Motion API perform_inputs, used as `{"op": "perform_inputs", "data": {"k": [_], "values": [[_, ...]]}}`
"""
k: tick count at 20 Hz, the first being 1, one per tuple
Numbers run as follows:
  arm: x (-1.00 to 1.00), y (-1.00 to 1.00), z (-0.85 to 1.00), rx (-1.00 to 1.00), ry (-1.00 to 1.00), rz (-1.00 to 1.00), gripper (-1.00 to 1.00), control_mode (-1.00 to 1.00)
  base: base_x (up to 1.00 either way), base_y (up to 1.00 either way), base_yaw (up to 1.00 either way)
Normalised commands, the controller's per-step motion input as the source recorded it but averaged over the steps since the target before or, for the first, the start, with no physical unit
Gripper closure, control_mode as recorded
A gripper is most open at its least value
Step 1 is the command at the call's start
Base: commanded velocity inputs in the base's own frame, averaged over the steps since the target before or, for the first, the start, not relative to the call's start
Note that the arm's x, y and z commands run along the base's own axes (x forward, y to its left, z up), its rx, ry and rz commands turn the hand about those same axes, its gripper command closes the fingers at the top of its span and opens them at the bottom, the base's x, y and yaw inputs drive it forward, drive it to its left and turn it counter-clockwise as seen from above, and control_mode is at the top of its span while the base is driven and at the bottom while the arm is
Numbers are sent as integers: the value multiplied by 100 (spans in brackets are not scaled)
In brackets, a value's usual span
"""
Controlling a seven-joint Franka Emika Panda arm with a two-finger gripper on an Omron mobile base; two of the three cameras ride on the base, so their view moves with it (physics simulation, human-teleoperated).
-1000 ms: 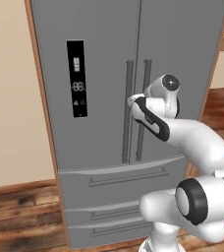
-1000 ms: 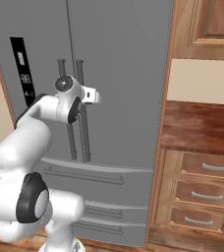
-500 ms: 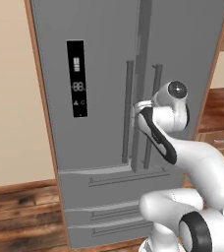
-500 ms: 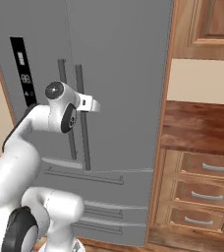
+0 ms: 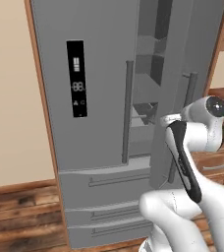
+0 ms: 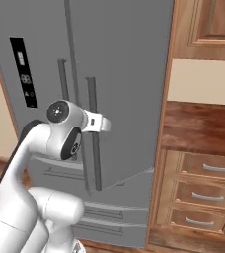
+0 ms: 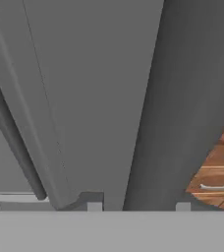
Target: Open the fridge, grab two sodas, and place both sodas inside the bowl with ice on the dining counter.
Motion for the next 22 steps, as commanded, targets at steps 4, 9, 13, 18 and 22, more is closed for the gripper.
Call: {"op": "perform_inputs", "data": {"k": [4,9,13,18,22], "values": [[-100,-24,26,0,0,-2,-100,-100,0,0,0],[-100,0,49,-6,6,-3,-100,-100,0,0,0],[-78,38,57,-15,7,-3,-100,-100,0,0,0],[-27,84,47,-22,12,-2,-100,-100,0,0,0],[36,100,11,-27,11,0,-100,-100,0,0,0]]}}
